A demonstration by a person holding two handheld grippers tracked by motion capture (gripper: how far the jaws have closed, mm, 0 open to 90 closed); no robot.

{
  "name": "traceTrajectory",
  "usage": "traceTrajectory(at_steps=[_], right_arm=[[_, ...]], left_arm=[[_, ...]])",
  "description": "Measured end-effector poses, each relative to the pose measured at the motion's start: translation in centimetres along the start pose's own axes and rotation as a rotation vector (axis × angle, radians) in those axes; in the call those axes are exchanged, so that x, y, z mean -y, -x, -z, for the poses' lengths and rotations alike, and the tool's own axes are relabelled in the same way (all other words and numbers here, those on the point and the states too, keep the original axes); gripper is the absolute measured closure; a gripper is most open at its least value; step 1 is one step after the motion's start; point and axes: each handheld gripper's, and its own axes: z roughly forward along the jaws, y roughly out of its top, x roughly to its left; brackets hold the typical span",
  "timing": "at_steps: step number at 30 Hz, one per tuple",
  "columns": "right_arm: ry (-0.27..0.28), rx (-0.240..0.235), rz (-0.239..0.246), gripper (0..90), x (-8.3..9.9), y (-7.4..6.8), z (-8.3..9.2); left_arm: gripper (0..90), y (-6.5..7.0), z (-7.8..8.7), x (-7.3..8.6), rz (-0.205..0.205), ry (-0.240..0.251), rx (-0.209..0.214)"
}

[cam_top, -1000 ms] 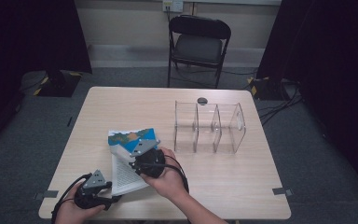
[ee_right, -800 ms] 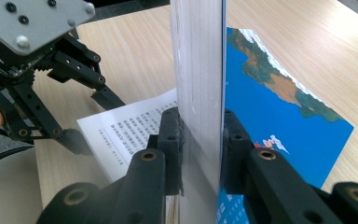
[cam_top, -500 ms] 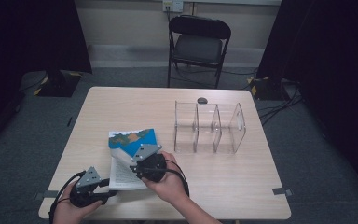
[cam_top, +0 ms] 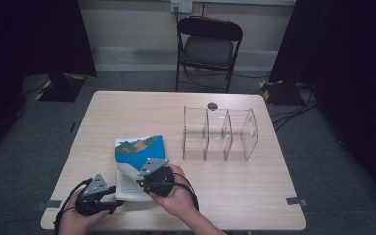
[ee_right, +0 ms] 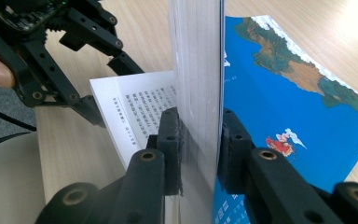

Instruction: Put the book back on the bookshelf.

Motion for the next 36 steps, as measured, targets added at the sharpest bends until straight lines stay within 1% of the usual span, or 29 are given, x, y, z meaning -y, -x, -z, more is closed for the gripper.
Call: traceTrajectory(at_steps=[1, 3, 4, 6, 7, 8, 9, 10, 11, 15, 17, 18, 19, 20, 21, 22, 24, 26, 30, 31, 34, 36], right_arm=[[-0.005, 0.002, 0.003, 74.0, 0.1, -0.1, 0.0], [-0.01, 0.001, 0.014, 73.8, 0.3, -0.2, -0.2], [-0.011, -0.003, 0.011, 73.8, 0.4, -0.3, -0.3], [-0.013, -0.009, 0.015, 73.7, 0.7, -0.3, -0.5], [-0.019, -0.006, 0.014, 73.6, 0.8, -0.4, -0.6], [-0.024, -0.008, 0.017, 73.6, 0.8, -0.5, -0.6], [-0.023, -0.01, 0.027, 73.5, 0.9, -0.5, -0.8], [-0.027, -0.012, 0.027, 73.5, 1.0, -0.5, -0.8], [-0.029, -0.014, 0.027, 73.5, 1.1, -0.5, -0.9], [-0.028, -0.02, 0.027, 73.4, 1.4, -0.6, -1.1], [-0.032, -0.019, 0.023, 73.4, 1.5, -0.6, -1.1], [-0.033, -0.021, 0.024, 73.2, 1.5, -0.6, -1.1], [-0.029, -0.026, 0.026, 73.1, 1.6, -0.6, -1.1], [-0.035, -0.029, 0.03, 72.9, 1.7, -0.6, -1.2], [-0.03, -0.035, 0.03, 72.6, 1.8, -0.6, -1.3], [-0.036, -0.038, 0.024, 72.2, 2.0, -0.6, -1.4], [-0.019, -0.046, 0.023, 71.7, 2.2, -0.6, -1.5], [-0.014, -0.044, 0.02, 71.3, 2.3, -0.7, -1.5], [-0.001, -0.064, 0.005, 68.1, 2.7, -0.8, -1.8], [0.001, -0.067, 0.01, 66.8, 2.8, -0.9, -1.8], [0.002, -0.071, 0.008, 62.9, 3.0, -1.3, -2.1], [0.006, -0.074, 0.003, 60.9, 3.2, -1.4, -2.3]], left_arm=[[44.1, 0.0, 0.0, -0.1, -0.003, -0.002, -0.003], [43.6, 0.1, 0.0, -0.2, 0.004, 0.008, -0.006], [43.4, 0.1, 0.0, -0.2, 0.003, 0.007, -0.009], [43.1, 0.0, -0.1, -0.3, -0.01, 0.006, -0.013], [43.0, 0.0, -0.2, -0.3, 0.003, 0.006, -0.008], [42.9, 0.0, -0.2, -0.3, 0.003, 0.003, -0.007], [42.3, -0.1, -0.3, -0.2, 0.012, -0.007, 0.0], [41.2, -0.2, -0.5, -0.2, 0.023, -0.015, 0.008], [40.2, -0.3, -0.6, -0.1, 0.02, -0.01, 0.006], [35.8, -0.4, -0.9, -0.1, 0.005, -0.019, 0.008], [34.7, -0.4, -0.9, -0.1, 0.002, -0.007, 0.007], [34.7, -0.3, -0.8, -0.2, -0.006, -0.005, -0.003], [34.7, -0.2, -0.6, -0.3, -0.019, 0.008, -0.015], [34.8, 0.0, -0.5, -0.5, -0.011, 0.026, -0.012], [35.0, 0.1, -0.4, -0.7, -0.008, 0.036, -0.011], [35.1, 0.2, -0.3, -0.8, -0.018, 0.042, -0.016], [35.1, 0.2, -0.3, -0.8, -0.018, 0.04, -0.017], [35.1, 0.2, -0.3, -0.7, -0.011, 0.043, -0.011], [35.1, 0.1, -0.3, -0.7, -0.006, 0.046, -0.017], [35.1, 0.1, -0.3, -0.7, -0.003, 0.047, -0.016], [35.3, 0.2, -0.3, -0.7, 0.005, 0.035, -0.01], [35.3, 0.2, -0.3, -0.6, 0.003, 0.027, -0.01]])
